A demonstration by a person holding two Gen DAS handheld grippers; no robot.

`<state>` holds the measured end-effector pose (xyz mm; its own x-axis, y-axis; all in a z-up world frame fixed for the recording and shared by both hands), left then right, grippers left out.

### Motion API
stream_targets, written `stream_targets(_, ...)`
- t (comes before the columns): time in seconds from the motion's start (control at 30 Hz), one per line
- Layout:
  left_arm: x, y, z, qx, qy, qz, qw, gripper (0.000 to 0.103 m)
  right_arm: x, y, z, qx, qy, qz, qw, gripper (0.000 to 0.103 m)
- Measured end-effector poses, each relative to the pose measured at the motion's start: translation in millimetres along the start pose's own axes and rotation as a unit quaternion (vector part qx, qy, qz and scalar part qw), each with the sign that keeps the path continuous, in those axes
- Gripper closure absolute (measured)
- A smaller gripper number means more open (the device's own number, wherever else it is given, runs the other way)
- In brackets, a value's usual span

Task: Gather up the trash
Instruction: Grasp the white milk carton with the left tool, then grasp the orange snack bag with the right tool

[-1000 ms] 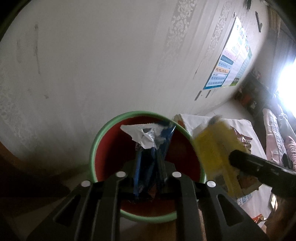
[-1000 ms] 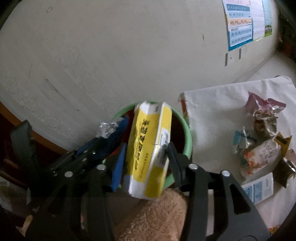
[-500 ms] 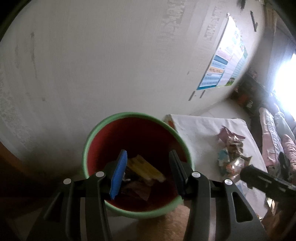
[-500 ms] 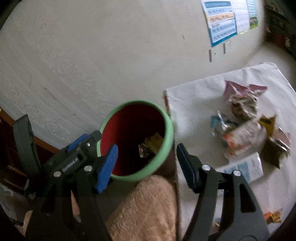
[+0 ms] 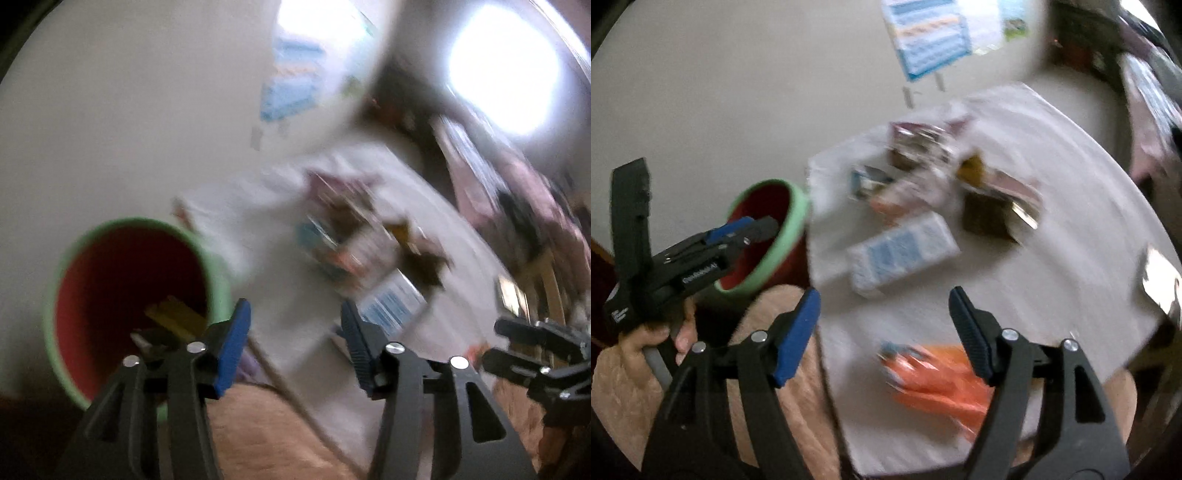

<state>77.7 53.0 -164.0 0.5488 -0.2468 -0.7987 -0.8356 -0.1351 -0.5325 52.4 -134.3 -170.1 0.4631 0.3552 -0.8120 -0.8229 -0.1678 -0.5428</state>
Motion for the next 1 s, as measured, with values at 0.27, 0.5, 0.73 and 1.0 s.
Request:
stream_targets(0.27,66,20,-76,0.117,0.019,0.096,0.9883,0.043,-21,35,-53,0.074,0.009,-0.002,0.997,0.033)
stream_targets(0.5,105,30,-105,0.212,-0.03,0.148,0.9655,0.038,-25,53,-69,0.104,-0.007,-0.007,0.995,0.033)
stream_targets(0.73,131,31,-91,0.203,-0.054,0.2,0.957,0.034,-25,60,-84,0.126,-0.016,-0.011,0.992,0.033)
stream_targets(1.0,112,36,-99,0.209,-0.051,0.151,0.9647,0.047,-15,68,-91,0.13,-0.016,0.012,0.991,0.032)
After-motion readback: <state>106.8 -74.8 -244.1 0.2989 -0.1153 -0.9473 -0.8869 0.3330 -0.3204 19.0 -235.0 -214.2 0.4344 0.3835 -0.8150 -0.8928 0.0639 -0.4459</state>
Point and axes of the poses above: each gripper's, at about its wrist camera, not at the fingertips, and x roughly the way its jaws point, z to its left, y to its underside, the point moved 6 cm from there along x, roughly the way its jaws point, and after that the axes turned 11 degrees about -x, right-handed, at the moved point
